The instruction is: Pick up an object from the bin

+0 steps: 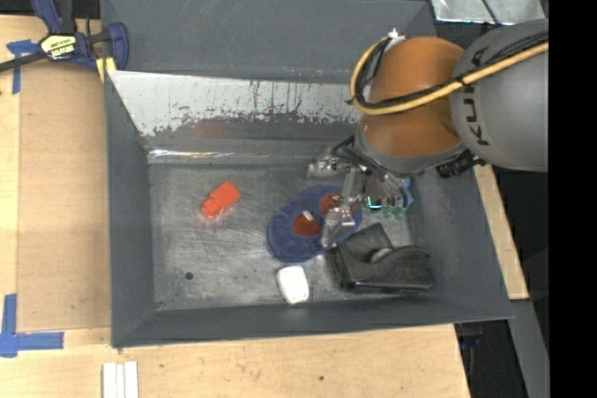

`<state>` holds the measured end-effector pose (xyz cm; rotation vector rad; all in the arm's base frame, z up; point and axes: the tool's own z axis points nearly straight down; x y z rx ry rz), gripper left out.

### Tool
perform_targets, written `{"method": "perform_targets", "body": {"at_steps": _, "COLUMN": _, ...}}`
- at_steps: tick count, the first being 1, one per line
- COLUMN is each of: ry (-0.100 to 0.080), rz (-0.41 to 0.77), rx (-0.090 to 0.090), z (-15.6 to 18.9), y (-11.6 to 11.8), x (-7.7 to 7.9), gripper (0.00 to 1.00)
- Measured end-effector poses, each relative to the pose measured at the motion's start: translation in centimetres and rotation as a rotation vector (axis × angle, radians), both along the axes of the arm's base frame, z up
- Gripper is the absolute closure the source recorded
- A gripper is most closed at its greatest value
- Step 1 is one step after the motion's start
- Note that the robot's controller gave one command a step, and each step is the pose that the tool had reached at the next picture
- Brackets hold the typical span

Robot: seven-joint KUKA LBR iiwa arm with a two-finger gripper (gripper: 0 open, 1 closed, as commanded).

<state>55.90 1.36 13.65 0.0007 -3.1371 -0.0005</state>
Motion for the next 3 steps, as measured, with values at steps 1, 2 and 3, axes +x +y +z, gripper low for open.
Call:
{"method": "perform_targets", "body": {"at_steps": 1, "ry": -0.014, "rz": 0.048, "rx": -0.004, "z": -5.1, "y": 2.4, "x": -0.6, "gripper": 0.0}}
{"method": "perform_targets", "body": {"at_steps": 2, "ry": -0.014, "rz": 0.109, "rx": 0.0, "z": -3.5, "y": 1.7, "x": -0.5, "gripper": 0.0}}
{"method": "perform_targets", "body": {"at_steps": 3, "ry": -0.012, "rz": 0.057, "rx": 0.0, "z": -1.1, "y": 1.0, "x": -0.3, "gripper": 0.0}}
